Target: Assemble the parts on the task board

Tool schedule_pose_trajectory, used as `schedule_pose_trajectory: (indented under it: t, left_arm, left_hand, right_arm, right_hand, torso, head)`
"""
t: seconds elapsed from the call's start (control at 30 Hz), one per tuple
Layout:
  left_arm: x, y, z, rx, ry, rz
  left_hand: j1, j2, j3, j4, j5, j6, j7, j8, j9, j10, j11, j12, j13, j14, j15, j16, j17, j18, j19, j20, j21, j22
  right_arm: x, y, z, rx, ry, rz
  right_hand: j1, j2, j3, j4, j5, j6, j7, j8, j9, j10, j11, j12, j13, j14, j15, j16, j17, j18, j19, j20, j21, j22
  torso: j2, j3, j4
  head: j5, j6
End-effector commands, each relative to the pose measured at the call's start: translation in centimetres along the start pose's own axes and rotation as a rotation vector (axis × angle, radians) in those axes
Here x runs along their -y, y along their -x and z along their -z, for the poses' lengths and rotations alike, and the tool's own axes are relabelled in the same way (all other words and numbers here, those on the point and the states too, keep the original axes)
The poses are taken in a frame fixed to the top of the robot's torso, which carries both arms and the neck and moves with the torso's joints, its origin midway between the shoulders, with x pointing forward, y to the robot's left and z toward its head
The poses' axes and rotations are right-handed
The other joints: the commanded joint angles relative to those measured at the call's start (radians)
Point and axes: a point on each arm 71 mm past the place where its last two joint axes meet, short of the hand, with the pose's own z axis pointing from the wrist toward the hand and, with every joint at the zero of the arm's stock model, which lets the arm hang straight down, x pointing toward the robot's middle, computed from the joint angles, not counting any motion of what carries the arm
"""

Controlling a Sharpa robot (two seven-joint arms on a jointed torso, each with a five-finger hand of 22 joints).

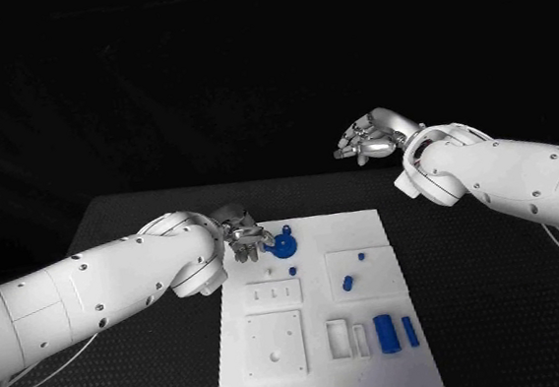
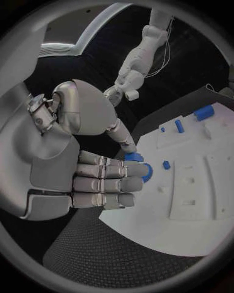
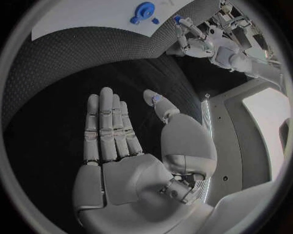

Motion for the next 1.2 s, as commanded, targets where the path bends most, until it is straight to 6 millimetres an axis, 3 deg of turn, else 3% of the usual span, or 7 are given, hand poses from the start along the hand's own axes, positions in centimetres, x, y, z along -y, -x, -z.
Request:
schedule_pose_trajectory:
  t: [0.03, 0.17, 0.37, 0.57, 0.67, 0.73, 1.2]
  left_arm:
    - [0.2, -0.7, 0.0, -0.053, 0.022, -0.052]
    - [0.2, -1.5, 0.0, -0.121, 0.031, -0.076]
    - [0.1, -1.9, 0.0, -0.139, 0.048, -0.071]
    - [0.2, -2.5, 0.0, -0.141, 0.045, -0.086]
    - [0.3, -2.8, 0.0, -0.133, 0.032, -0.123]
    - [0.4, -2.9, 0.0, -0.134, 0.028, -0.125]
    - [0.3, -3.7, 0.0, -0.051, -0.011, -0.177]
  left_hand:
    - [0.008, 0.016, 0.006, -0.004, 0.008, 0.043, -0.038, -0.009, 0.037, 0.035, -0.067, 0.057, 0.057, 0.058, -0.098, 0.139, 0.066, 0.049, 0.064, -0.124, 0.143, 0.025]
    - [0.002, 0.019, 0.011, -0.017, 0.013, 0.044, -0.054, -0.019, 0.048, 0.061, -0.084, 0.162, 0.147, 0.111, -0.124, 0.251, 0.110, 0.067, 0.123, -0.152, 0.231, 0.023]
    - [-0.013, 0.020, 0.020, -0.023, 0.052, 0.051, -0.062, -0.022, 0.067, 0.048, -0.093, 0.240, 0.221, 0.130, -0.135, 0.303, 0.122, 0.081, 0.146, -0.156, 0.269, 0.022]
    - [-0.017, 0.016, 0.022, -0.025, 0.067, 0.054, -0.064, -0.024, 0.075, 0.042, -0.095, 0.262, 0.240, 0.132, -0.137, 0.320, 0.124, 0.087, 0.148, -0.156, 0.282, 0.021]
    - [-0.018, 0.014, 0.022, -0.024, 0.070, 0.056, -0.065, -0.023, 0.078, 0.041, -0.095, 0.270, 0.247, 0.133, -0.138, 0.328, 0.125, 0.089, 0.150, -0.156, 0.287, 0.021]
    - [-0.018, 0.011, 0.022, -0.024, 0.071, 0.058, -0.065, -0.023, 0.080, 0.041, -0.096, 0.274, 0.250, 0.133, -0.138, 0.332, 0.125, 0.090, 0.151, -0.156, 0.289, 0.021]
    - [0.000, -0.026, 0.026, -0.009, 0.049, 0.076, -0.070, -0.023, 0.090, 0.038, -0.101, 0.309, 0.274, 0.135, -0.143, 0.367, 0.126, 0.101, 0.153, -0.156, 0.310, 0.019]
  right_arm:
    - [-0.1, 0.0, -0.2, 0.009, 0.024, -0.011]
    - [-0.3, -0.2, -0.4, -0.003, 0.054, 0.061]
    - [-0.8, -0.7, -0.5, -0.026, 0.056, 0.063]
    - [-0.8, -0.8, -0.5, -0.027, 0.052, 0.062]
    - [-0.8, -0.8, -0.6, -0.028, 0.047, 0.062]
    - [-0.8, -0.8, -0.6, -0.028, 0.046, 0.062]
    - [-1.0, -0.8, -0.5, -0.021, 0.053, 0.066]
  right_hand:
    - [0.001, 0.008, 0.002, -0.005, -0.001, 0.007, 0.001, 0.007, -0.002, 0.011, 0.000, -0.009, -0.005, 0.011, -0.002, -0.008, -0.002, 0.005, 0.011, 0.000, -0.006, -0.002]
    - [0.005, 0.009, 0.002, -0.009, -0.001, 0.006, 0.001, 0.008, -0.005, 0.016, 0.000, -0.017, -0.008, 0.011, -0.001, -0.017, -0.004, 0.005, 0.010, 0.000, -0.011, -0.004]
    - [0.011, 0.011, 0.009, -0.007, 0.031, 0.008, 0.001, 0.010, -0.011, 0.030, 0.000, -0.034, -0.015, 0.007, 0.002, -0.035, -0.005, 0.004, 0.001, 0.004, -0.021, -0.005]
    - [0.011, 0.011, 0.012, -0.002, 0.055, 0.006, 0.002, 0.011, -0.016, 0.034, 0.001, -0.045, -0.020, 0.007, 0.003, -0.044, -0.003, 0.005, -0.002, 0.008, -0.025, -0.002]
    - [0.006, 0.012, 0.021, 0.016, 0.177, 0.006, 0.001, 0.013, -0.022, 0.042, 0.002, -0.058, -0.024, 0.009, 0.004, -0.051, 0.001, 0.005, -0.002, 0.010, -0.027, 0.002]
    - [0.006, 0.011, 0.021, 0.019, 0.207, 0.005, 0.002, 0.013, -0.024, 0.043, 0.002, -0.063, -0.026, 0.009, 0.005, -0.054, 0.003, 0.005, -0.004, 0.011, -0.028, 0.004]
    - [0.022, 0.012, 0.030, 0.022, 0.262, -0.002, 0.004, 0.014, -0.033, 0.045, 0.006, -0.081, -0.032, 0.005, 0.007, -0.065, 0.011, 0.005, -0.012, 0.014, -0.033, 0.011]
  torso:
    - [-0.005, 0.0026, -0.0018]
    - [-0.006, 0.0028, -0.0016]
    - [-0.004, 0.0036, 0.0007]
    - [-0.007, 0.0073, 0.0007]
    - [-0.009, 0.0106, 0.0006]
    - [-0.009, 0.0109, 0.0000]
    - [-0.009, 0.0106, 0.0038]
  head:
    - [0.000, -0.004]
    - [0.005, -0.016]
    - [0.005, -0.024]
    - [0.008, -0.036]
    - [0.008, -0.038]
    - [0.010, -0.041]
    - [0.008, -0.046]
